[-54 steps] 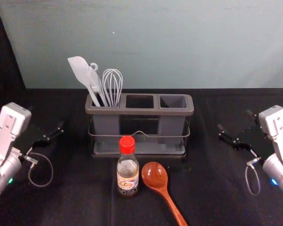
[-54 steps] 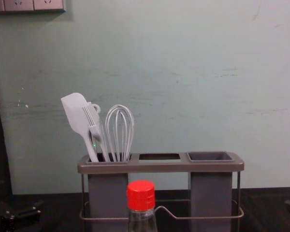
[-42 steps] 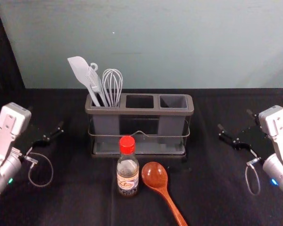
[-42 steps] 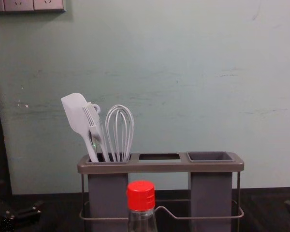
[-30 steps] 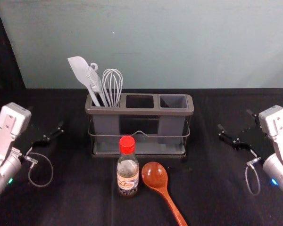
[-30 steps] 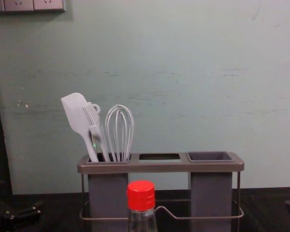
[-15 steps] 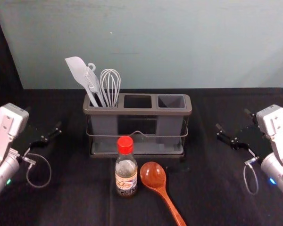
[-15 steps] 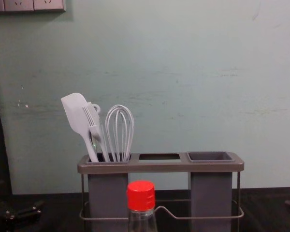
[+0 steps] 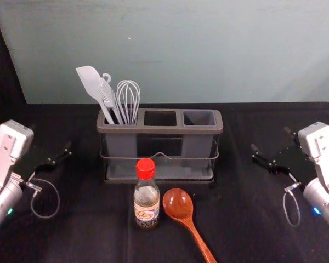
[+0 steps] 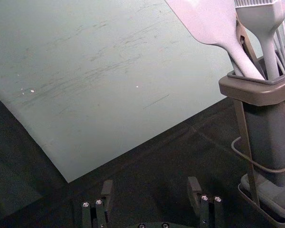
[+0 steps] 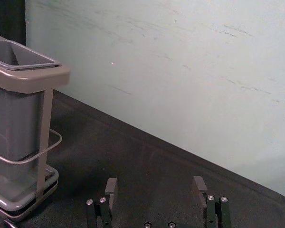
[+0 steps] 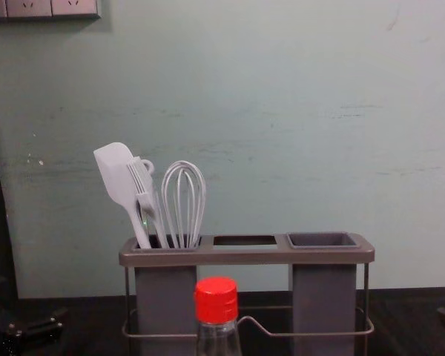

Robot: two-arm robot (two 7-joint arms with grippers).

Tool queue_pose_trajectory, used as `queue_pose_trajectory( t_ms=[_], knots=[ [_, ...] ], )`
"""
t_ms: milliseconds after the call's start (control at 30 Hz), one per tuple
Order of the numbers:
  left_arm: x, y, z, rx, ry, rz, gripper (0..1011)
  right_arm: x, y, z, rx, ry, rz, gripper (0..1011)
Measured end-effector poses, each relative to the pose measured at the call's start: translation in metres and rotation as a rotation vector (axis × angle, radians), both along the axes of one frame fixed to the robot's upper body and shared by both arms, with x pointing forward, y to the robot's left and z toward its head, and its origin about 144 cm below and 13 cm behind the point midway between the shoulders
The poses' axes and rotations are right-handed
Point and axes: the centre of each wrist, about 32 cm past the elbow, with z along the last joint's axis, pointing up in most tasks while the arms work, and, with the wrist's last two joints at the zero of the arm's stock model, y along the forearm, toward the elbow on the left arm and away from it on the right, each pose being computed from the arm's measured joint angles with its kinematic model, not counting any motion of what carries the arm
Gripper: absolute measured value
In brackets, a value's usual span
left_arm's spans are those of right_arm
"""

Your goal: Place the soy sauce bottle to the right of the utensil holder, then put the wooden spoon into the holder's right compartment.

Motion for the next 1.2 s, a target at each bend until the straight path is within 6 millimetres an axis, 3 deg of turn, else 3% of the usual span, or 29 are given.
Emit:
queue_pose_trajectory(
  t_ms=[567,867,1200],
  knots=[
    [0.000,0.000,0.000,0.000,0.000,0.000,1011,0.000,0.000,0.000,0.000,0.000,0.000,1004],
    [0.000,0.000,0.000,0.000,0.000,0.000,1011,-0.034,-0.005,0.018,0.021,-0.106,0.014,1004],
    [0.000,0.000,0.000,0.000,0.000,0.000,1011,-0.074,-0.023,0.021,0.055,-0.146,0.061,1004]
  ],
)
